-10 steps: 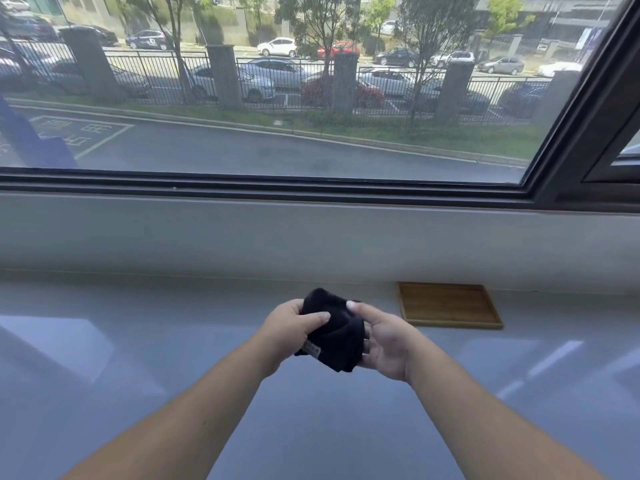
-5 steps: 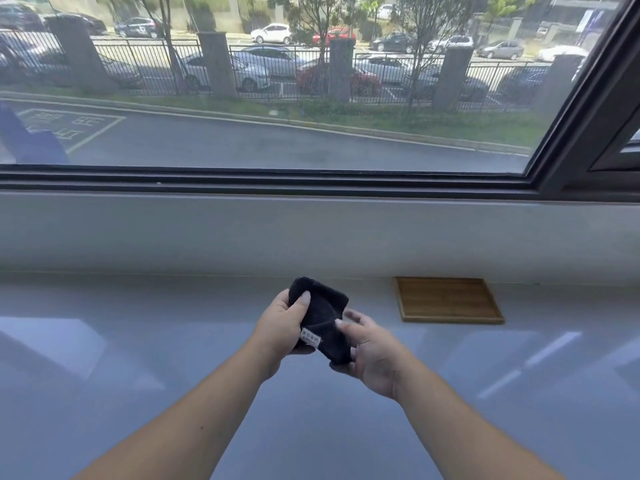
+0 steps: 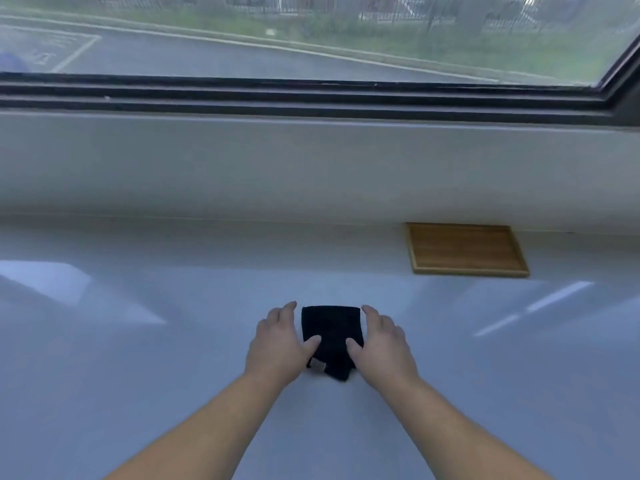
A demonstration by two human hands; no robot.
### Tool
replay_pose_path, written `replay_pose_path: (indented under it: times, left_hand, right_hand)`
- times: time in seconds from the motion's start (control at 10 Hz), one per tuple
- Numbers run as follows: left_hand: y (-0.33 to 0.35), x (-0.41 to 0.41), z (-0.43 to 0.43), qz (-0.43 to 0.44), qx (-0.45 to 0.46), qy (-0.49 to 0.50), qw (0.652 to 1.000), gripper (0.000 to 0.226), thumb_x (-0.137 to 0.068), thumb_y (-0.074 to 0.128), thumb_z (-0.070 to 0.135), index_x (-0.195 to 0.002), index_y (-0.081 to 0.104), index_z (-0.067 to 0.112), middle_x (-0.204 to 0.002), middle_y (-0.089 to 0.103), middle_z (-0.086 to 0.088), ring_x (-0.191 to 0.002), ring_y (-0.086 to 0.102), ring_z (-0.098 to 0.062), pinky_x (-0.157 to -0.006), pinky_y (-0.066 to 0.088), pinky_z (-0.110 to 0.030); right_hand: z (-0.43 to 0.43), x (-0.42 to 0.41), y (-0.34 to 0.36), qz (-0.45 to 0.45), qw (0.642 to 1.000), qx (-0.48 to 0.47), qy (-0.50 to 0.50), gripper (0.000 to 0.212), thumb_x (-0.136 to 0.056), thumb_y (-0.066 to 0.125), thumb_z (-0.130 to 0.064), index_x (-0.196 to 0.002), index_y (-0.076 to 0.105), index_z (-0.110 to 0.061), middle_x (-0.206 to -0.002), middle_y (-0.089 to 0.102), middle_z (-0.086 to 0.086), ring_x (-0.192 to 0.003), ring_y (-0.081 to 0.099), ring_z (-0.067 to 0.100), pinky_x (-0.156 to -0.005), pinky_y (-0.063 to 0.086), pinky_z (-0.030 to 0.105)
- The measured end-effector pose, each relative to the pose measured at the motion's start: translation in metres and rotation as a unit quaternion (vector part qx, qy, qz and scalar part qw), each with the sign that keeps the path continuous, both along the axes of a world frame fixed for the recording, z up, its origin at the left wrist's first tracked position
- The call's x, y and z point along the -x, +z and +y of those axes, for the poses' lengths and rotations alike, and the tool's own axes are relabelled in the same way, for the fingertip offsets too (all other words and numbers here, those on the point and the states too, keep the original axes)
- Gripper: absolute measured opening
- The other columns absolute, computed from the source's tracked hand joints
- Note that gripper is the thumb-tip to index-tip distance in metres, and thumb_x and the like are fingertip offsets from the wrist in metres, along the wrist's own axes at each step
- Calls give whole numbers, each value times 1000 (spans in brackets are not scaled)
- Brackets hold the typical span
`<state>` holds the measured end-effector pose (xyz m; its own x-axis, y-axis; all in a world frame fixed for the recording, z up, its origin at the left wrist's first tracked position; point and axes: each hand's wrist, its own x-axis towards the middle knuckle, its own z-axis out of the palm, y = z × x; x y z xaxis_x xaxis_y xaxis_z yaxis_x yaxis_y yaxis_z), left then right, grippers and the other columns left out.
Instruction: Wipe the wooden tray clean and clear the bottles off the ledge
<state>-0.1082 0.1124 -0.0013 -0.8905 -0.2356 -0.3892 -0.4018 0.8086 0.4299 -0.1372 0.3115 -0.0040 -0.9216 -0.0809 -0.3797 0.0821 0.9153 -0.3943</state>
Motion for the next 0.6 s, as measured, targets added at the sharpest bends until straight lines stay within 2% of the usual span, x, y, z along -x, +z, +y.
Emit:
replay_pose_path:
  times: [0.1,0.2,0.3,0.4,0.5,0.6]
  left_hand:
    - [-34,-7,7,50,75,-160,983,82,-96,48,65,-165,18,32,-174,12,-2,-157,17,-24,-126,21,-42]
    - [-56,-9,10,32,88,-222,970,72,-103,35,61,-166,16,32,-176,0,-4,-161,6,-22,-129,8,-41]
    - [-68,-12,12,38,106,-231,966,71,-103,22,62,-166,15,30,-175,-3,-6,-161,6,-25,-129,5,-41]
    - [-71,7,6,48,133,-244,959,70,-104,19,61,-167,11,30,-175,-3,-8,-161,6,-26,-128,5,-41]
    - [-66,39,0,51,143,-244,958,67,-108,27,57,-167,12,29,-175,-1,-10,-161,6,-27,-129,6,-43]
    - [-59,50,1,35,143,-238,960,67,-107,29,57,-166,12,30,-175,-1,-9,-161,5,-27,-128,5,-43]
  right_hand:
    - [-5,-11,-29,86,985,-24,145,69,-103,46,-45,-164,20,-30,-171,24,6,-156,22,29,-125,24,40]
    - [-7,-15,-51,73,971,-43,225,64,-107,40,-42,-165,20,-23,-173,16,11,-159,14,34,-128,17,46]
    - [-7,-17,-63,91,967,-44,232,63,-107,43,-39,-163,25,-19,-171,19,16,-157,20,39,-127,20,51]
    - [-9,3,-65,101,964,-45,243,63,-108,39,-40,-165,20,-19,-172,15,16,-158,16,38,-128,17,50]
    - [-15,36,-61,81,964,-69,244,64,-110,32,-42,-166,10,-21,-174,5,14,-159,6,35,-129,9,48]
    - [-21,46,-55,69,965,-80,242,64,-109,31,-42,-166,7,-22,-174,2,13,-159,5,35,-128,8,48]
